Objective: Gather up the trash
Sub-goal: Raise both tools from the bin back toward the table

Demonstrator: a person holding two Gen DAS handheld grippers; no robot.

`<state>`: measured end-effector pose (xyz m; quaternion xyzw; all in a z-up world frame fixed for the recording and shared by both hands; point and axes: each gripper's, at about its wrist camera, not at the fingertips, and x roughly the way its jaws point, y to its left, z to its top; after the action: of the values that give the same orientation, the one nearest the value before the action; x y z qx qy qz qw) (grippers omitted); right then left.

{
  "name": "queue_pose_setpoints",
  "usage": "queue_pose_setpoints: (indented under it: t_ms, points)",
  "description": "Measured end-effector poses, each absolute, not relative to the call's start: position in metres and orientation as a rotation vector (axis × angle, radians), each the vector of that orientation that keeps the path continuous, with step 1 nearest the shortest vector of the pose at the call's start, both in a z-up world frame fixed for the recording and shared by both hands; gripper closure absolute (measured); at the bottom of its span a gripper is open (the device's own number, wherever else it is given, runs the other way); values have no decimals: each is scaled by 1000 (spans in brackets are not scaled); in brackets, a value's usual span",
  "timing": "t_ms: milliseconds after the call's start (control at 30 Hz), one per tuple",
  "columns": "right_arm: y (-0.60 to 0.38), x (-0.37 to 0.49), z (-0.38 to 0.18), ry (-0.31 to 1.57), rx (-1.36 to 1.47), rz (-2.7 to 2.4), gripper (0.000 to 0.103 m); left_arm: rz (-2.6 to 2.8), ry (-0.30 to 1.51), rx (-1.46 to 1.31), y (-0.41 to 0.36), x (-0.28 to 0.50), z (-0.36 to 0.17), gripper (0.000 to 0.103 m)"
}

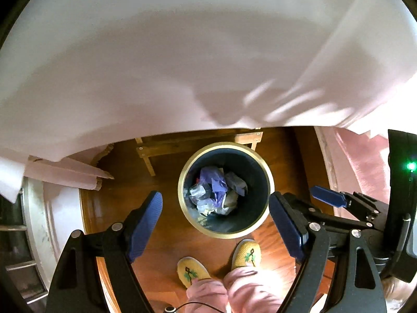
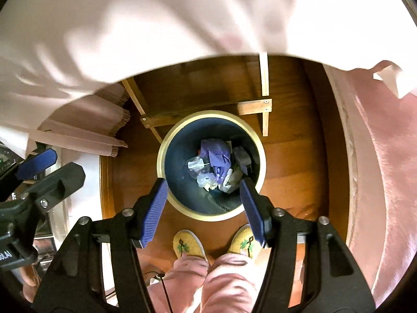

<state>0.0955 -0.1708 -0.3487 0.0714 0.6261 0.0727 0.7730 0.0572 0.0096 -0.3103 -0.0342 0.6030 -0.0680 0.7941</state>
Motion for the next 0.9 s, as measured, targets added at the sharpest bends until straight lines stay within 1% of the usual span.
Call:
queue_pose_setpoints:
  t_ms: [233, 700, 900]
  points:
    - [-168, 91, -295, 1352, 145, 158, 48, -117, 1277, -61, 21, 48, -251, 18]
    - [-147, 73, -154, 1295, 83, 257, 48, -43, 1175, -52, 56, 20, -104, 18]
    - [-141, 69, -101, 1248, 69, 311, 48, -9, 1126, -34, 66, 10, -50, 18]
